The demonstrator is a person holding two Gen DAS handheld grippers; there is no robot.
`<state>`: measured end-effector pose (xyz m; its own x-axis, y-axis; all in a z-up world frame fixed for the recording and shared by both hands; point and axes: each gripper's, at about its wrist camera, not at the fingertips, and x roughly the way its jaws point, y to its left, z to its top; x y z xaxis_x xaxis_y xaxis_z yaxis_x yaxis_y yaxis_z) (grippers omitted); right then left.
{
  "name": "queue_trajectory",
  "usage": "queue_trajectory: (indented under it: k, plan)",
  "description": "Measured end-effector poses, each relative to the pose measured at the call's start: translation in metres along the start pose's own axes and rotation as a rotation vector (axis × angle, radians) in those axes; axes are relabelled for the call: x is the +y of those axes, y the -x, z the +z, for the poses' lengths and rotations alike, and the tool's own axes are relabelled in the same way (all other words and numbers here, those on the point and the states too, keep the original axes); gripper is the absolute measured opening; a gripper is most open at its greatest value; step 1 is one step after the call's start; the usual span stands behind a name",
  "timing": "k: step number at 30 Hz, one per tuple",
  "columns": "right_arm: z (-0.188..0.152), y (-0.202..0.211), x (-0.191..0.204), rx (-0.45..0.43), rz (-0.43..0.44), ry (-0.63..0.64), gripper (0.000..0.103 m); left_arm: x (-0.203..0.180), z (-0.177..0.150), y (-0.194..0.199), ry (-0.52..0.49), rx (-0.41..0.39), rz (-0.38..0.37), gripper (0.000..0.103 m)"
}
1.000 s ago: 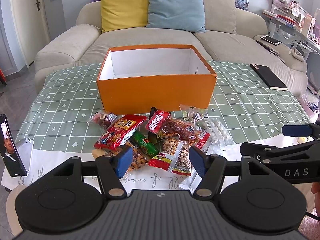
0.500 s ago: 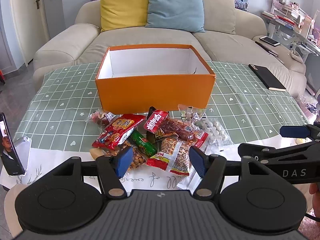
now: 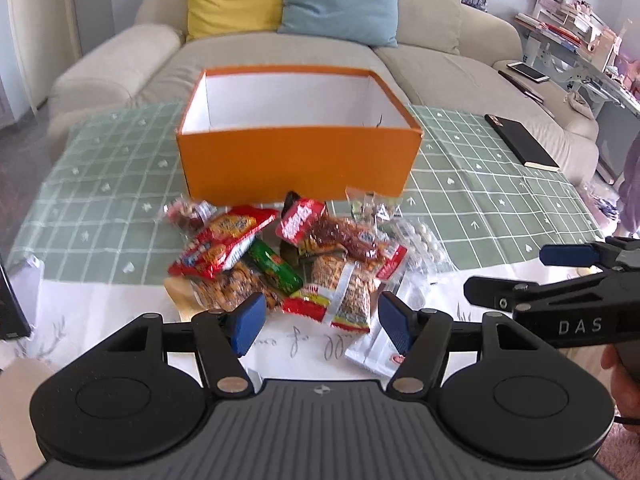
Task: Organize snacks
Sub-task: 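Grasp the red chip bag with the left gripper while the right grasps a red-labelled meat snack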
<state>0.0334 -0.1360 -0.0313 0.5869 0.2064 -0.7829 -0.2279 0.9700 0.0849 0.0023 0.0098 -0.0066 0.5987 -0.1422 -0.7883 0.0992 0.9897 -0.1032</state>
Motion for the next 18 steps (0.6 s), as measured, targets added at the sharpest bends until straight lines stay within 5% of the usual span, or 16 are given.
queue_trajectory:
  k: [3, 11, 18]
  plan:
    - [0.001, -0.005, -0.002, -0.016, 0.010, 0.026, 0.099, 0.011, -0.004, -0.010, 0.039, 0.023, -0.019, 0.066]
    - [-0.001, -0.039, -0.003, 0.044, 0.041, 0.018, 0.063, 0.042, -0.011, -0.034, 0.141, 0.068, -0.021, 0.064]
    - [0.012, -0.062, 0.013, 0.040, 0.078, 0.100, 0.064, 0.064, 0.002, -0.050, 0.100, 0.036, 0.054, 0.066]
